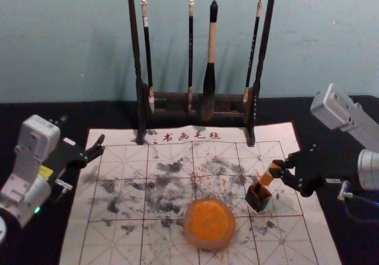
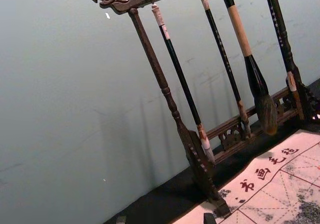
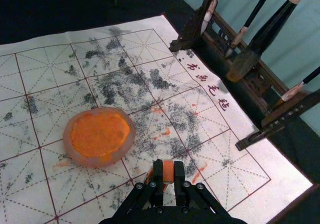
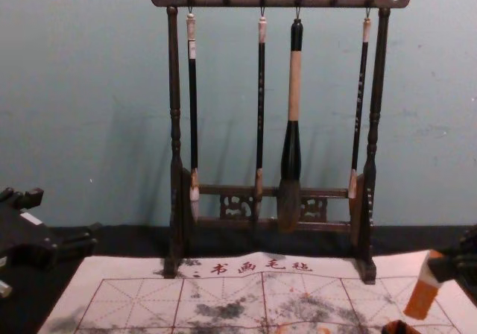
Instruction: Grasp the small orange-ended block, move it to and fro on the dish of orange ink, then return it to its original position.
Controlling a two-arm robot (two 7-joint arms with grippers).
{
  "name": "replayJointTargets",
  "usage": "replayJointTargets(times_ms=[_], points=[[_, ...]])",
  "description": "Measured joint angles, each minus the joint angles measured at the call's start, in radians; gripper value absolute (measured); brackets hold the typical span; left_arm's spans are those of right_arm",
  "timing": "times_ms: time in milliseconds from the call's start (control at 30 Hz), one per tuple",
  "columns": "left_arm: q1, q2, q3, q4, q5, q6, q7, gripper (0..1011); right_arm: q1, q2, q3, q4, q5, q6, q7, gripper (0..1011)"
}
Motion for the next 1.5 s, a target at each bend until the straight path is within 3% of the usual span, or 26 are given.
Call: replayJointTargets(times_ms=[467,1500], points=[[0.000,0.000,0.000,0.000,0.000,0.000,0.000,1002,0.003,-0.013,-0.017,0.015,-0.005,0.013,0.013,83],[0.000,0.000,0.000,0.000,0.000,0.000,0.000,1001,0.059,-0.076,-0.083,0.132,-0.049,0.029,0.052,84]])
